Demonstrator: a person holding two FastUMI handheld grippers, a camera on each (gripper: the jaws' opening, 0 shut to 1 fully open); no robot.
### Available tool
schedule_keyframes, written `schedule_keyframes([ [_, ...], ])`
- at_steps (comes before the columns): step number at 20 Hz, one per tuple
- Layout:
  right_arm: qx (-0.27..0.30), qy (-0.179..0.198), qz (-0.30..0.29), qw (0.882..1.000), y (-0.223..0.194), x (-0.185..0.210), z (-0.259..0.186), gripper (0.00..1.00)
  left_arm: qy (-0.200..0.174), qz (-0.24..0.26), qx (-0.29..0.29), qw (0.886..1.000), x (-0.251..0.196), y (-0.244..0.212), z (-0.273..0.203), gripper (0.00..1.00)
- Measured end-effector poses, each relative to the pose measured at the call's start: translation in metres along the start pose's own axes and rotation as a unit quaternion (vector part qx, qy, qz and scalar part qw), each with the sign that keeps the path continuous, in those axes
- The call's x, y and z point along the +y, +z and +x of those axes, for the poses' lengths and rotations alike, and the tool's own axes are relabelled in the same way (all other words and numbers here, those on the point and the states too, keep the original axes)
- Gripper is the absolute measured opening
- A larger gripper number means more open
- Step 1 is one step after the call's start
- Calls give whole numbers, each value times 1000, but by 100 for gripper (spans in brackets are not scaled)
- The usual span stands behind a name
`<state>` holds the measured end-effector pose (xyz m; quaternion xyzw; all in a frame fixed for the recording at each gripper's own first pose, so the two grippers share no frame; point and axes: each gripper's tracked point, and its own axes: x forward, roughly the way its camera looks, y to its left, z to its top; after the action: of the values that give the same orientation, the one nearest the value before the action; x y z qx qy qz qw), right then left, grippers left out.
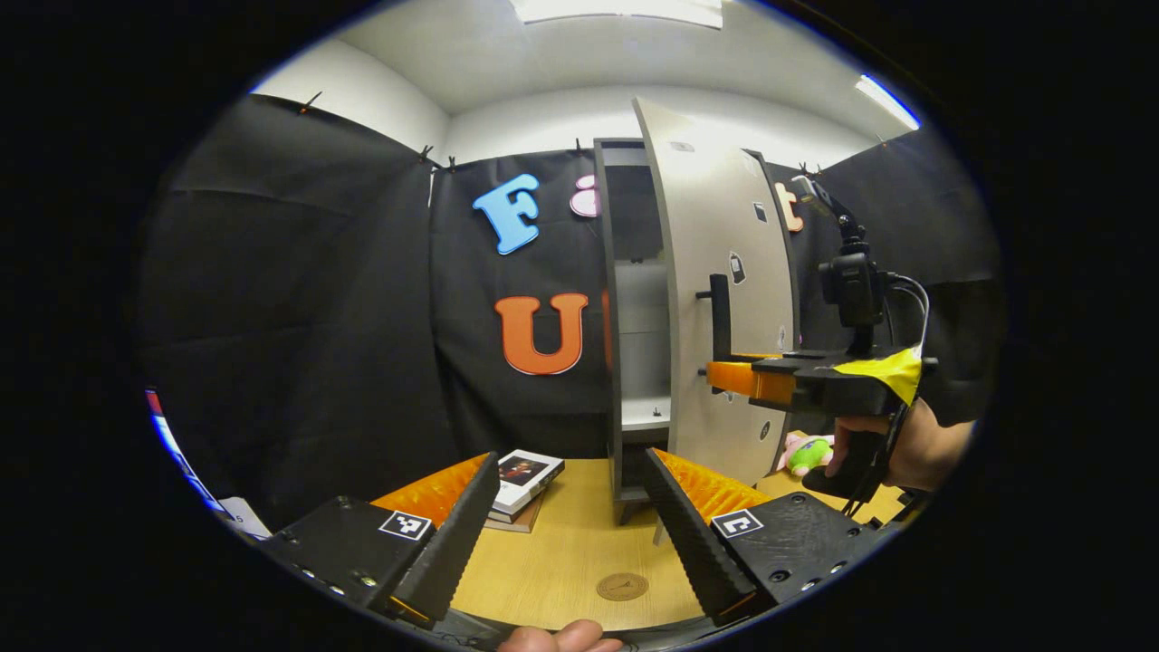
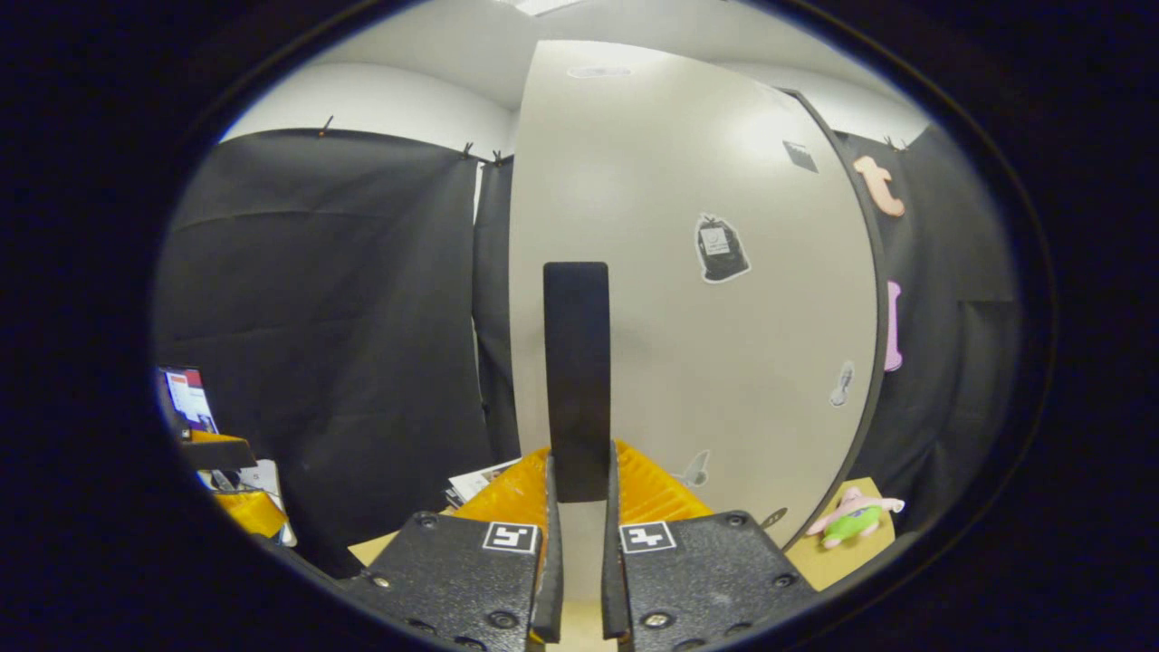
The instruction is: Open the cabinet door with the right hand, grasp the bottle in the cabinet with the left hand and place it on the coaster, then close the cabinet door with the right hand.
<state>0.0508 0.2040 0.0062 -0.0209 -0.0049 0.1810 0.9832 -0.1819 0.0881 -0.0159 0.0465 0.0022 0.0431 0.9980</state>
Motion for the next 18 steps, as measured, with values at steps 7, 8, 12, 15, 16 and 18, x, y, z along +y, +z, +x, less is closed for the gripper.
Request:
schedule_keyframes([
  [7, 2, -11, 29, 1000, -4, -7, -15, 18, -29, 16, 3, 999, -15, 1, 5, 96],
  [8, 3, -10, 29, 1000, -3, -8, -21, 17, -31, 18, 4, 999, -15, -1, 5, 96],
  [12, 9, -17, 18, 1000, -6, -18, -51, 17, -44, 16, 13, 999, -25, -6, 13, 96],
  [15, 11, -31, 19, 999, -11, -27, -72, 11, -68, 11, 12, 998, -43, -5, 24, 96],
  [16, 11, -34, 18, 999, -10, -31, -77, 10, -78, 12, 11, 997, -50, -4, 28, 96],
  [18, 16, -38, 23, 999, -10, -36, -86, 10, -100, 15, 11, 995, -66, -4, 35, 96],
])
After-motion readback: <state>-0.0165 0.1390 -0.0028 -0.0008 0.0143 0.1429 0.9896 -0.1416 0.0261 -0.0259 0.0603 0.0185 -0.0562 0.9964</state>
